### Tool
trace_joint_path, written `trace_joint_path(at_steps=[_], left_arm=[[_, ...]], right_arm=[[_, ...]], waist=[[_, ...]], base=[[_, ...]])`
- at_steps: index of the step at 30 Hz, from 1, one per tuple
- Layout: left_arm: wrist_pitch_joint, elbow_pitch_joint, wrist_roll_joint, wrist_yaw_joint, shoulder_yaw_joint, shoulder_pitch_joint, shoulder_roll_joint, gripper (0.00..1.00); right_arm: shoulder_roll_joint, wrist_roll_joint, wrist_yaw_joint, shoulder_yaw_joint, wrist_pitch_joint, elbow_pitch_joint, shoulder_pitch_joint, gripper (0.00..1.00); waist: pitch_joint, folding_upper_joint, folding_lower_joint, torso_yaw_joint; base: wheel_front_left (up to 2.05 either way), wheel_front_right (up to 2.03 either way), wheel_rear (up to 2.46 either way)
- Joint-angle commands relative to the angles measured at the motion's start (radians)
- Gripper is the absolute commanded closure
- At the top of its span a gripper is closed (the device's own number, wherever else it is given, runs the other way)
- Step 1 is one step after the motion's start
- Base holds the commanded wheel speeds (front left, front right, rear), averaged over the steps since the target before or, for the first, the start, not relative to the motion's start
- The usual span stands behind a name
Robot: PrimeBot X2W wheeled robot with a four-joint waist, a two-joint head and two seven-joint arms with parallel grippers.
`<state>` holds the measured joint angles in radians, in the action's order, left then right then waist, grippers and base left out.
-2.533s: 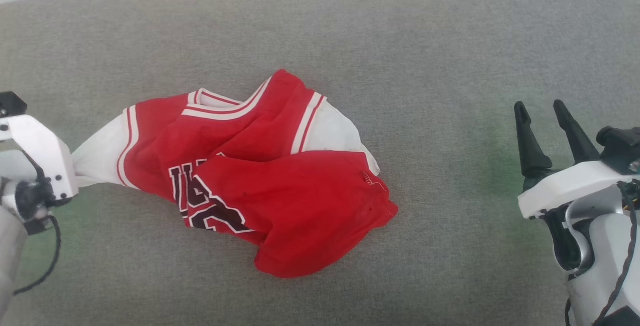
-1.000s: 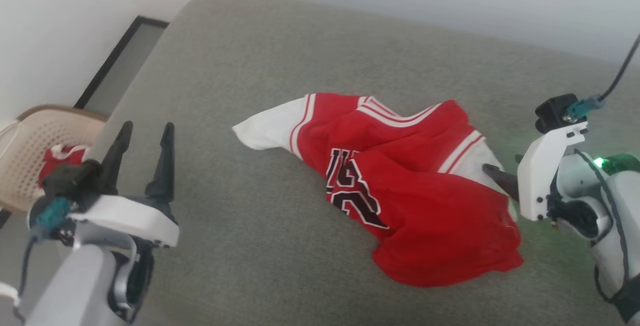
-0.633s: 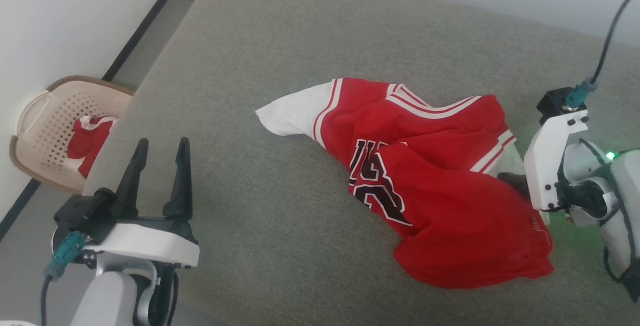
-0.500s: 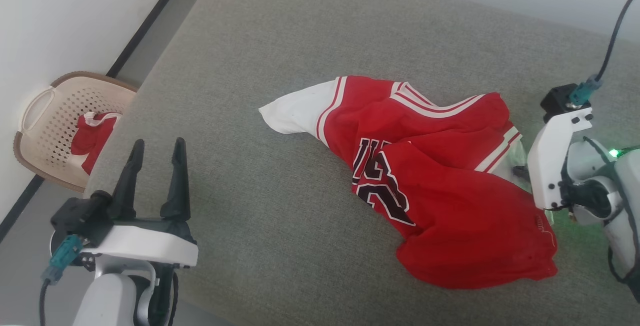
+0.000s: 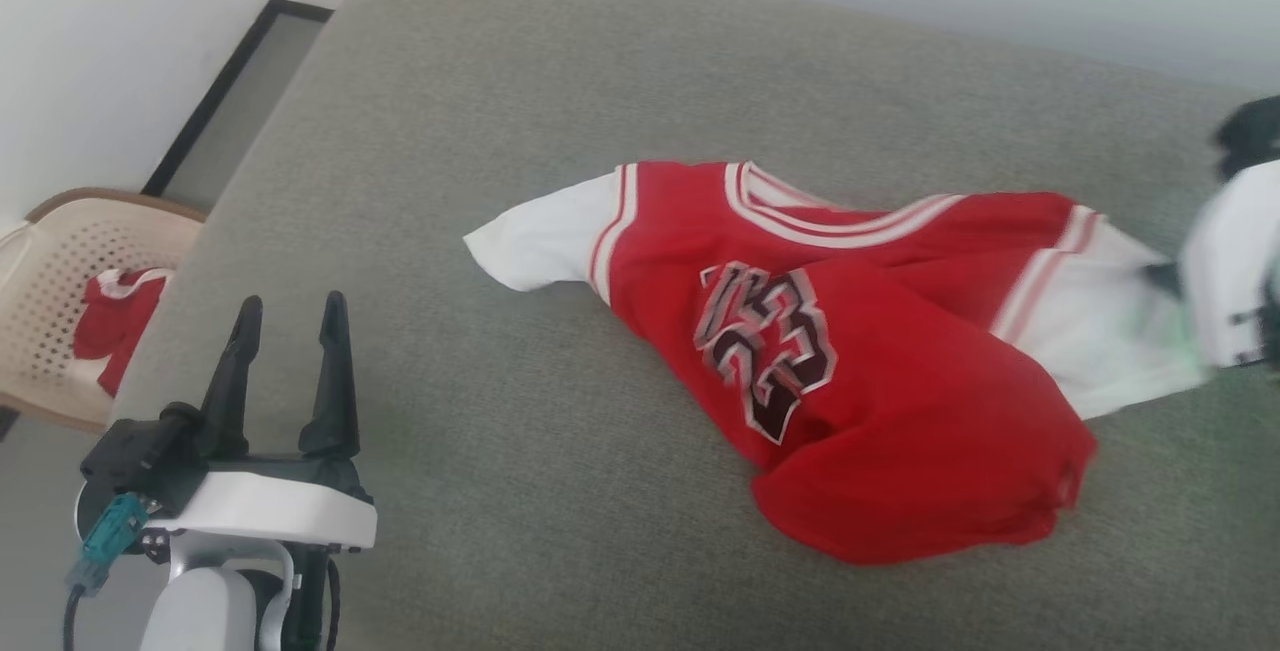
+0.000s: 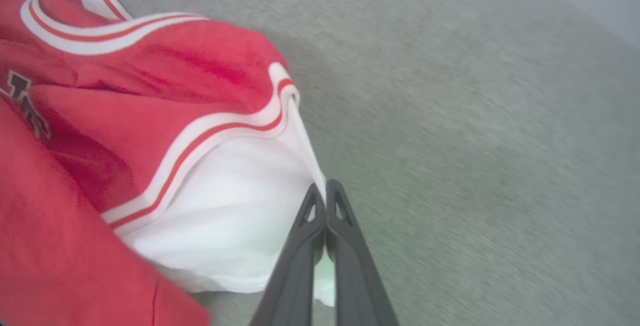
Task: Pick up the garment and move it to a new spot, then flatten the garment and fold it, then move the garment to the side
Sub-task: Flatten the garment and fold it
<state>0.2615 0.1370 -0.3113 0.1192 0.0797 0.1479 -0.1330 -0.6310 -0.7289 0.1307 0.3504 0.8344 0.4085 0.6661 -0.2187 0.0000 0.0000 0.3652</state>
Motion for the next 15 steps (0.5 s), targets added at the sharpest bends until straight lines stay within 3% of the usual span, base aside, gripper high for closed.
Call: trace_joint_path(at_steps=[1,9,15], left_arm=[[0.005,0.003,0.005,0.004,0.005,0.002,0.003,0.00],[0.005,0.014,0.014,0.010,0.005,0.022,0.012,0.00],[0.005,0.016,0.003,0.011,-0.005,0.043,0.010,0.00]], right_arm=[[-0.020,0.001,0.000,-0.016,0.006,-0.007,0.013,1.00],[-0.121,0.023,0.000,-0.147,0.023,0.038,-0.011,1.00],[-0.099,0.054,0.000,-0.210,-0.008,0.135,-0.026,1.00]], waist=[[0.001,0.0000,0.0000,-0.012],[-0.017,0.0000,0.0000,-0.026],[-0.041,0.0000,0.0000,-0.021]], base=[[0.00,0.00,0.00],[0.00,0.00,0.00],[0.00,0.00,0.00]])
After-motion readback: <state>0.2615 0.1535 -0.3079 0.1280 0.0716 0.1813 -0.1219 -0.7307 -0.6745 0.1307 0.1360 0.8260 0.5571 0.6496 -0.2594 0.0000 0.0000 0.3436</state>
